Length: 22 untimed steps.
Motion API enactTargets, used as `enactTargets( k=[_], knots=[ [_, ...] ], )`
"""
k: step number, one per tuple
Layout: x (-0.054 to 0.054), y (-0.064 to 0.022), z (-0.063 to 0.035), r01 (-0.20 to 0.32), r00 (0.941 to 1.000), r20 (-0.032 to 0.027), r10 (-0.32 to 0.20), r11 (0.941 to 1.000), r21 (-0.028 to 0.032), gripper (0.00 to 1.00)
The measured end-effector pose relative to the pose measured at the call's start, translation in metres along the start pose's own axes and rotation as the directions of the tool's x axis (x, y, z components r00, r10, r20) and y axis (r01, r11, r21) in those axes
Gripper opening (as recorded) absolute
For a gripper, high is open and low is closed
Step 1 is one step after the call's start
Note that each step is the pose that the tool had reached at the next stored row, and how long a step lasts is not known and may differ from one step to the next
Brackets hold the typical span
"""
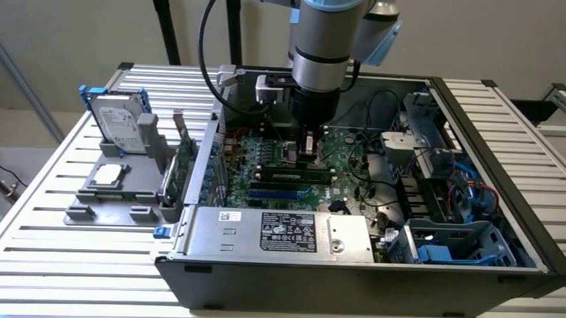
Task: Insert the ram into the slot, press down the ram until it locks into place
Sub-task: 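Press down the ram until it locks into place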
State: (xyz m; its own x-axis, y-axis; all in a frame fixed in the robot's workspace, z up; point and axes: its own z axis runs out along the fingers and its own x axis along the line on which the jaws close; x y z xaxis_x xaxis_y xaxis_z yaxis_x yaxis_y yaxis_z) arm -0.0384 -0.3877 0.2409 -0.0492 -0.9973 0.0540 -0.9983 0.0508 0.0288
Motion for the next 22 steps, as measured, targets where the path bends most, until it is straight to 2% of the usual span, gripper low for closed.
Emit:
enactTargets(
  k=[6,14,22],
  knots=[
    [0.000,0.0001,0.0003,0.000,1.0000,0.0000,0.000,1.0000,0.0002,0.11],
    [0.000,0.0017,0.0059,0.000,1.0000,0.0002,0.000,1.0000,0.0031,0.11],
    [0.000,0.0054,0.0121,-0.001,1.0000,-0.0002,0.001,0.9999,0.0168,0.11]
  ],
)
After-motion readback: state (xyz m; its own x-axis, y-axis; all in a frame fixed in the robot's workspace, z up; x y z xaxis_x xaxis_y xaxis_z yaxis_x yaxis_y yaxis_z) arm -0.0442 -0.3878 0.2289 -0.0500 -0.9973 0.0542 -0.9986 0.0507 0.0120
